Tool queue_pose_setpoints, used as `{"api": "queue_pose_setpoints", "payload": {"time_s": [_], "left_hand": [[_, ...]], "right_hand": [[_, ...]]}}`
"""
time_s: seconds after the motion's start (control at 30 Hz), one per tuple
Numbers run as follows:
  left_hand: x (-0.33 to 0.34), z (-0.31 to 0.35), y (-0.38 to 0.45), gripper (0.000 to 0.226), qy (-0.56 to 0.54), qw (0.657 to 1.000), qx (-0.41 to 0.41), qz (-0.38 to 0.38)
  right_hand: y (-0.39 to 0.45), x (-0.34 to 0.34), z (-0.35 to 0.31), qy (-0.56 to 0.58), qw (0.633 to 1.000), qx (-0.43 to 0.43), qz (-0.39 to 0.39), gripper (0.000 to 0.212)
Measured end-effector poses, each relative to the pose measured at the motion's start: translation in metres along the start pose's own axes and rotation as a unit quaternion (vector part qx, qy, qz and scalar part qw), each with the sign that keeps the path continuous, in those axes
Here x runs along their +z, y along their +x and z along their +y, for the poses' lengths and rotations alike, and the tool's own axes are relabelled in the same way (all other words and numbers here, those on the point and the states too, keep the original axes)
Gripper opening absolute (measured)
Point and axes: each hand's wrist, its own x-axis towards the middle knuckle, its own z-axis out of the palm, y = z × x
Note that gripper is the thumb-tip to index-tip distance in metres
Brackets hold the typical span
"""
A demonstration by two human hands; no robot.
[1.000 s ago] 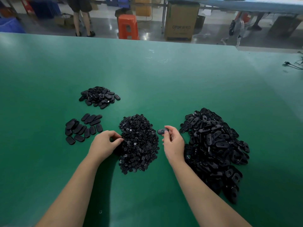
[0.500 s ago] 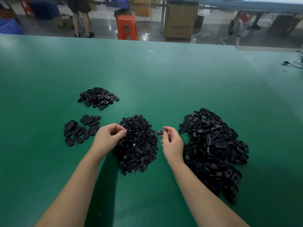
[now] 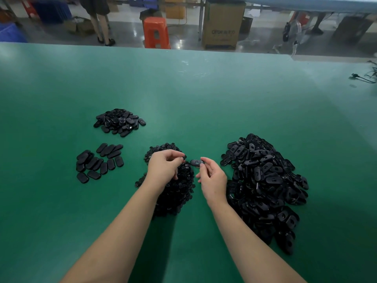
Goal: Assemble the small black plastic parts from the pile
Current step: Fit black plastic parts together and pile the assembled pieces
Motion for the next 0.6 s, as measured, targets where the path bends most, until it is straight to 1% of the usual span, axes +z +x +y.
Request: {"api": "queue_pose_setpoints", "payload": {"time_s": [0.1,0.33,0.47,0.6], "left_hand": [[0.015,0.002,0.002,0.010,-0.043,0.998,-0.039,-0.003],[0.034,0.000,0.000,0.007,-0.036,0.995,-0.089,-0.002],[0.038,0.002,0.000,0.008,-0.024,0.996,-0.090,0.006],[0.039,0.003,0.000,0.008,0.014,0.997,-0.073,0.016]], "right_hand": [[0.001,0.001,0.000,0.007,1.000,0.001,-0.001,0.019],[0.001,0.000,0.001,0.016,1.000,0.005,-0.006,0.021],[0.001,0.000,0.001,0.021,1.000,0.013,-0.006,0.022],[0.000,-0.001,0.001,0.018,1.000,0.009,-0.008,0.022]]}}
